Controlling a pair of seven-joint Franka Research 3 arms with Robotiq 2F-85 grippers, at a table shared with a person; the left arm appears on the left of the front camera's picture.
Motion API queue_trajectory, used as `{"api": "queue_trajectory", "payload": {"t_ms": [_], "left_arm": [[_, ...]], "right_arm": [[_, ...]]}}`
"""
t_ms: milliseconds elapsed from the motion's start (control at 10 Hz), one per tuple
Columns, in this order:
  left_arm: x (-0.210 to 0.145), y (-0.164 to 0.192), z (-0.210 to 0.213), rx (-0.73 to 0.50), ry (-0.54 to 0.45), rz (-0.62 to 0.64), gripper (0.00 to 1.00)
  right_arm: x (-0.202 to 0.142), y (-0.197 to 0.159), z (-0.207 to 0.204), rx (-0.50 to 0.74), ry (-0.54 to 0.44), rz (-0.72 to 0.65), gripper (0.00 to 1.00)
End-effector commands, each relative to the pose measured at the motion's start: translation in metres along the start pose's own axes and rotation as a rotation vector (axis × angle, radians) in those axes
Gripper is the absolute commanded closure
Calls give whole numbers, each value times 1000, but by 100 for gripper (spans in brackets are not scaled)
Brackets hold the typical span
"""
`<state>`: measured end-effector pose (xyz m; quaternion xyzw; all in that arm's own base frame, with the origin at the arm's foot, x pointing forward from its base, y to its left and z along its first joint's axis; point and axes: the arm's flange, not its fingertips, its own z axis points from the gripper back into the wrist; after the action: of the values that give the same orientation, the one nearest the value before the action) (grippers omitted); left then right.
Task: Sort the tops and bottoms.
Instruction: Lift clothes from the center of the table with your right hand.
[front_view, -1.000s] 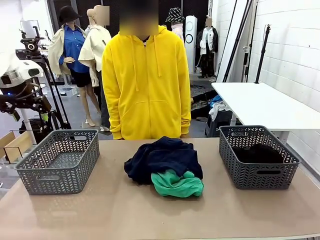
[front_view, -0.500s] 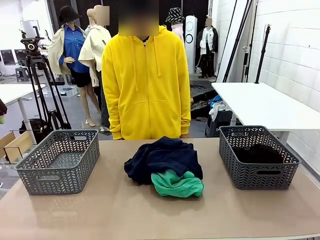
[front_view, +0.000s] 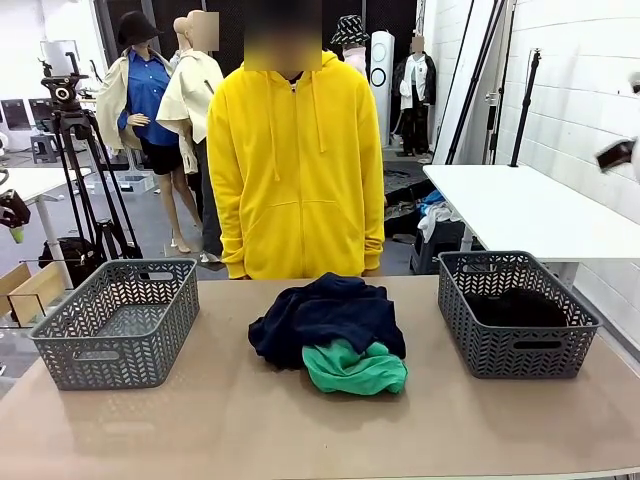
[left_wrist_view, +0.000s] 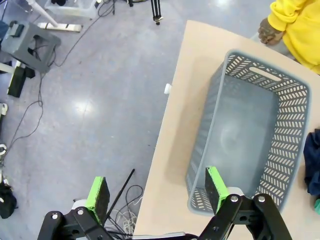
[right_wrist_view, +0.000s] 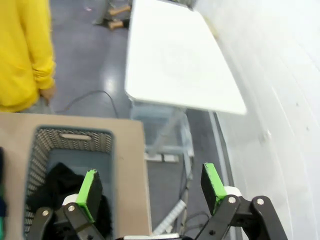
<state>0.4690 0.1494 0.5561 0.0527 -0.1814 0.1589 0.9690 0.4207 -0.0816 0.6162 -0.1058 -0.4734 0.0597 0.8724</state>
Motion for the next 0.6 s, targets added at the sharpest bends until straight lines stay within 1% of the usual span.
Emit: {"api": "queue_trajectory", "payload": {"t_ms": [0, 100, 200, 300, 500], "left_arm": [[-1, 4, 2, 14, 0, 2, 0], [-1, 4, 2, 14, 0, 2, 0], [-1, 4, 2, 14, 0, 2, 0], [-1, 4, 2, 14, 0, 2, 0], [-1, 4, 2, 14, 0, 2, 0]], "right_arm": [[14, 35, 8, 169, -42, 64, 0], [22, 69, 12, 245, -70, 110, 0], [25, 110, 12, 320, -72, 176, 0], [30, 144, 9, 373, -61, 216, 0], [41, 203, 7, 538, -62, 255, 0]]}}
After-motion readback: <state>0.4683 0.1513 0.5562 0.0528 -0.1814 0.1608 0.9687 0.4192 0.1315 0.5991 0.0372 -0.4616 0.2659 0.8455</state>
